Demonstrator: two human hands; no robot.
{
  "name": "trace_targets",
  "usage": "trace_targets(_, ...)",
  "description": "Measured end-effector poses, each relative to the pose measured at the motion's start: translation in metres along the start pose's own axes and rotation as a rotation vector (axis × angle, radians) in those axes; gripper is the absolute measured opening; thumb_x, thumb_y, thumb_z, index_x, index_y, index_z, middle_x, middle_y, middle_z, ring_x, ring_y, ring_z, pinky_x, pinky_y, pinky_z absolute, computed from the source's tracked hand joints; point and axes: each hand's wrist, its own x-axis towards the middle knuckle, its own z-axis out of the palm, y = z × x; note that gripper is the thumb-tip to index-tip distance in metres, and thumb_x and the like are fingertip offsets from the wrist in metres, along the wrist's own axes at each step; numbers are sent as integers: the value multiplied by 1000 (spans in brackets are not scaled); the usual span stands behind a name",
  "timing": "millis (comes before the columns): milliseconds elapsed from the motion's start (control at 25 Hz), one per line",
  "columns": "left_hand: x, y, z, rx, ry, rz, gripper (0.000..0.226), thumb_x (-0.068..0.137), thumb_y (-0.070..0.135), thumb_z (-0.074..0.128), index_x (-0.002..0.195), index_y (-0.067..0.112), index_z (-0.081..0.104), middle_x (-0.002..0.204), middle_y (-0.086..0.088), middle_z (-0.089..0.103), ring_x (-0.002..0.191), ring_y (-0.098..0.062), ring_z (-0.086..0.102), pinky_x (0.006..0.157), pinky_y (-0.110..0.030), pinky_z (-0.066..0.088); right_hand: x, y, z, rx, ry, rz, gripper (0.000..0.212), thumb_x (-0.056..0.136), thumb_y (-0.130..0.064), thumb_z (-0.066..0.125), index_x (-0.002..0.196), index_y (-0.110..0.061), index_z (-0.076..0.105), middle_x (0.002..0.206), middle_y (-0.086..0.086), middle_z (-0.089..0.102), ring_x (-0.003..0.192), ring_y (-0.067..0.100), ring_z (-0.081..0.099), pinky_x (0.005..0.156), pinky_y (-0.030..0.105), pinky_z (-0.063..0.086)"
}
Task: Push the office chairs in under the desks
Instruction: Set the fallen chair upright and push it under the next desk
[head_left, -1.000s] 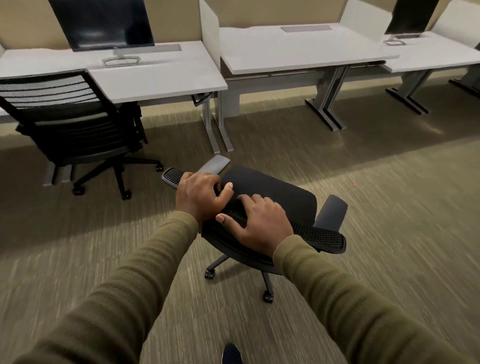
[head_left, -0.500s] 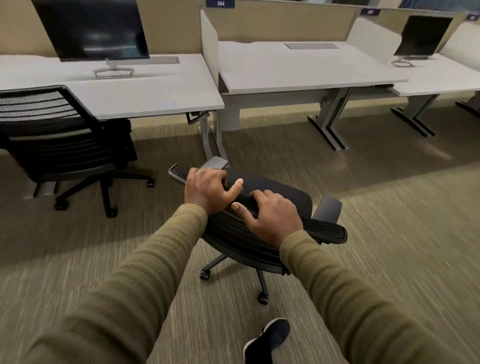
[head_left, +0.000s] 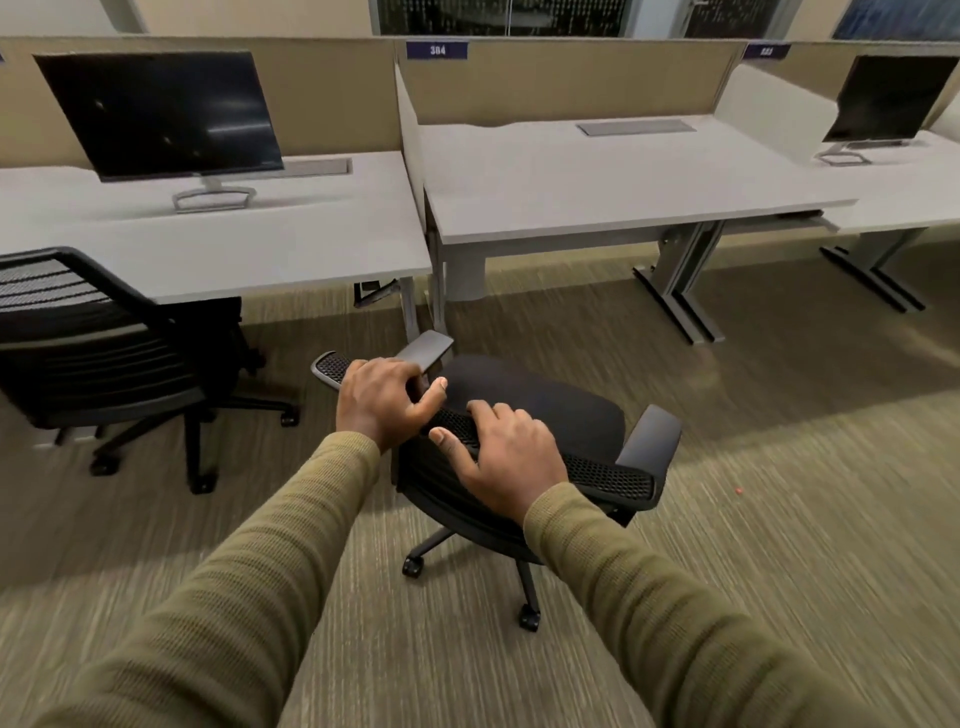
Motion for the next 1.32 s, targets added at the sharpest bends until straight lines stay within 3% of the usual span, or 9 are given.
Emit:
trace_targets(360,153,7,56,68,-51,4,60,85,66,33,68,18,64,67,3,62,66,-21,57,67,-36,35,136,84,12,-23,55,10,83,90,-79,12,124,-19,57,105,5,65,94,27,61,78,43,48)
trace_targets(600,260,2,90,61,-94,32,58,89,65,37,67,18,62,64,2,59,65,-22,58,71,-40,46,236,134,23,-55,72,32,79,92,-79,16,125,-21,58,104,2,65,91,24,62,76,41,48)
trace_targets(800,344,1,116,56,-146,96,61,91,68,38,65,18,59,63,2,53,64,-19,53,71,-40,43,311,175,26,-68,104,56,80,94,-78,15,131,-21,57,105,1,66,91,22,62,76,39,48)
trace_targets(1160,428,26,162,-24,-264,217,65,88,78,35,74,20,61,73,2,55,71,-18,53,70,-38,42,384,274,11,-122,124,22,77,93,-78,18,118,-22,64,92,-4,66,83,18,62,69,34,46)
trace_targets(1320,454,30,176,144,-234,175,71,87,82,21,67,24,57,68,3,57,69,-21,55,78,-40,41,413,325,3,-164,87,-15,77,91,-80,16,110,-24,65,89,-5,63,82,18,60,68,33,45)
